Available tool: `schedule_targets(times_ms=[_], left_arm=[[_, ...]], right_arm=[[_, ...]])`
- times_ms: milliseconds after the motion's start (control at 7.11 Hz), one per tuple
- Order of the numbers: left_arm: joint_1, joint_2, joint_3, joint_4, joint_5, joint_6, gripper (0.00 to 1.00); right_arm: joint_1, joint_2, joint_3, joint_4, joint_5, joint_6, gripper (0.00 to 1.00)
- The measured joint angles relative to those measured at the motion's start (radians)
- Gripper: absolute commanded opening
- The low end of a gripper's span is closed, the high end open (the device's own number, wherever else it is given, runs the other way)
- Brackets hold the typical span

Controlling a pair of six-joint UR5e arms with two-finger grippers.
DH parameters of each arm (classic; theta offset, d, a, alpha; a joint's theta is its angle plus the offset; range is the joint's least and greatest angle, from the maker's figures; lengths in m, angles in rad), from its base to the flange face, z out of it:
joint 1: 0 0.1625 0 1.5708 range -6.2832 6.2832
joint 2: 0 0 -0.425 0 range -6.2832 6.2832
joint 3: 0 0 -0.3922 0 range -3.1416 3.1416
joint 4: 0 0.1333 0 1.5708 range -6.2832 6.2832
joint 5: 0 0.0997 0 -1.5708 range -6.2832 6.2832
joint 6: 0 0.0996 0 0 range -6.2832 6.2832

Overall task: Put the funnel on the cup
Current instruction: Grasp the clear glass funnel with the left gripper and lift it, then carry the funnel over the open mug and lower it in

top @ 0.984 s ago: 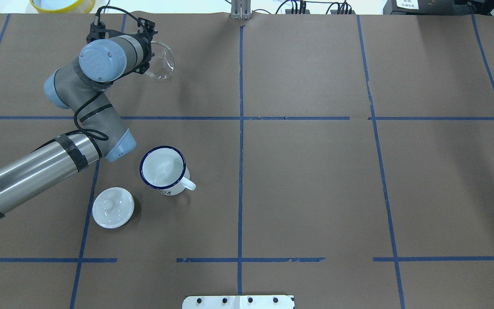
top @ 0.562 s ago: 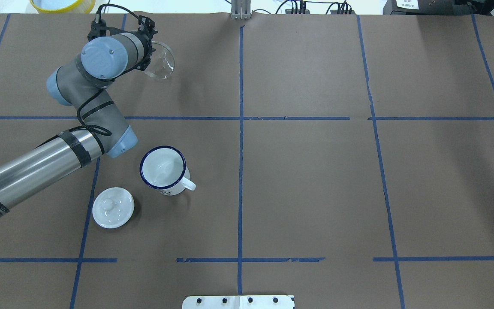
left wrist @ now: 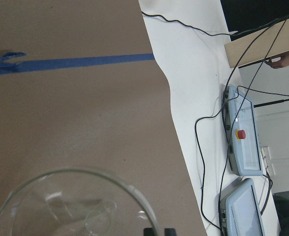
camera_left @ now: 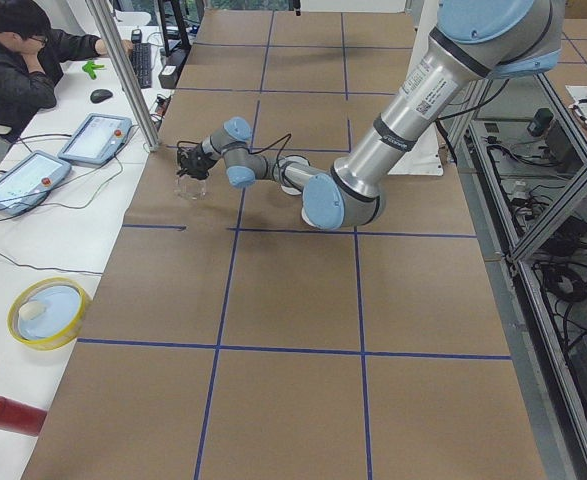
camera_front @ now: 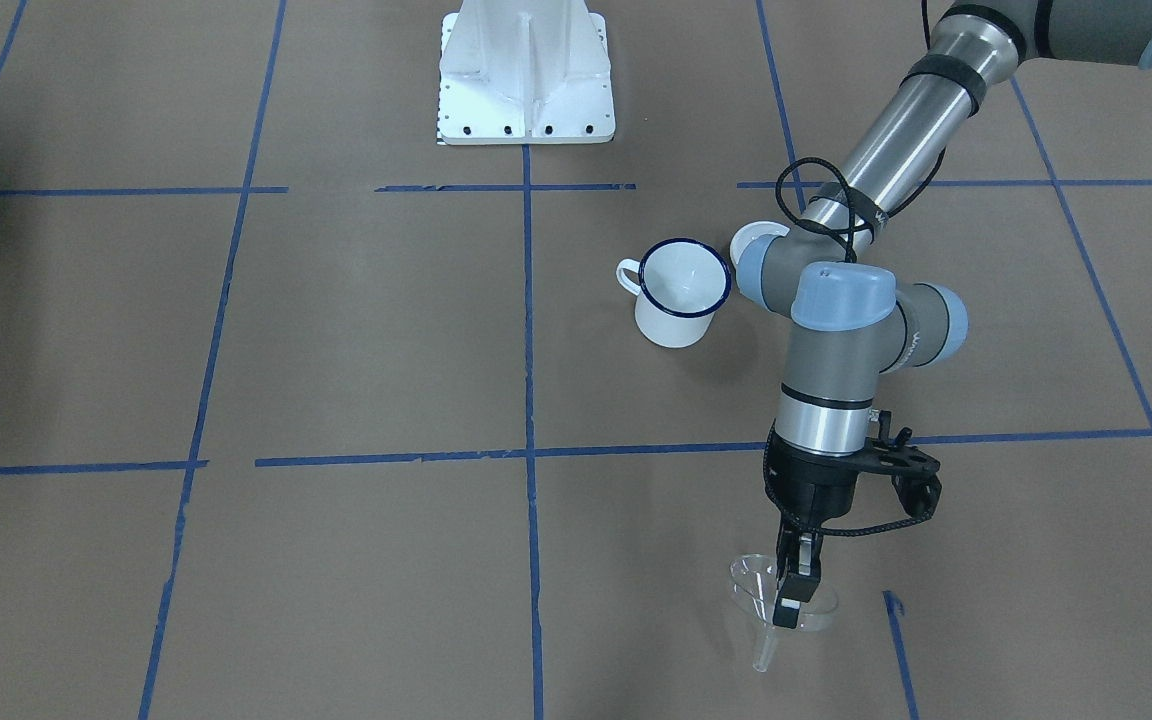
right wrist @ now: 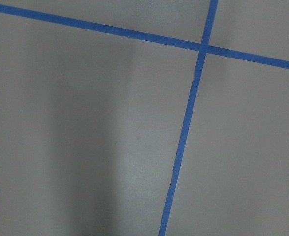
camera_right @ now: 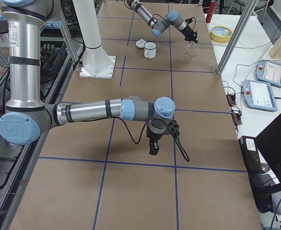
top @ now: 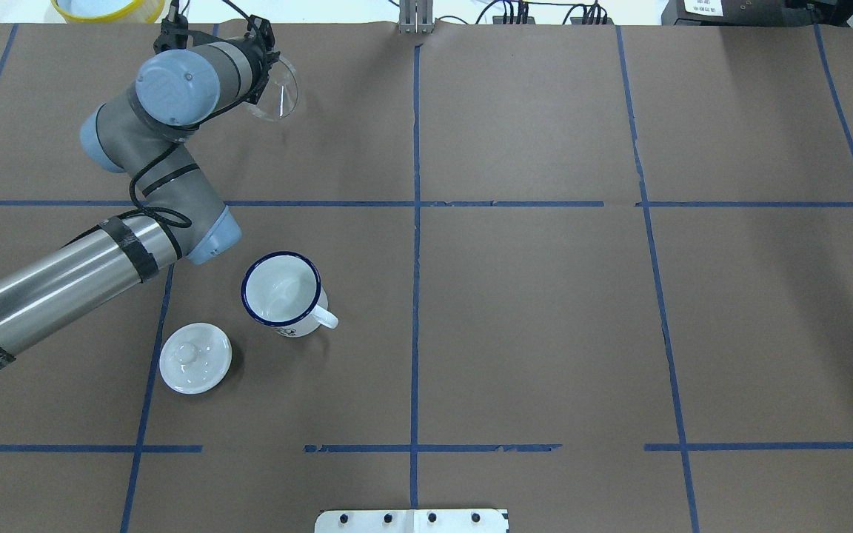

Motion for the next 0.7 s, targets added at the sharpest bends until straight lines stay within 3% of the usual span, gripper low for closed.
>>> schedule_targets(times_ms=[281,703], left_arm=[[-0.027,0.007,-0.163,0.125,-0.106,0.043,0.0],[-0.037,0.009,-0.498,0.587,-0.333,0.248,0.0]], right_arm=[[0.0,0.0,0.0,0.0,0.0,0.0,1.0],[0.0,0.0,0.0,0.0,0.0,0.0,1.0]])
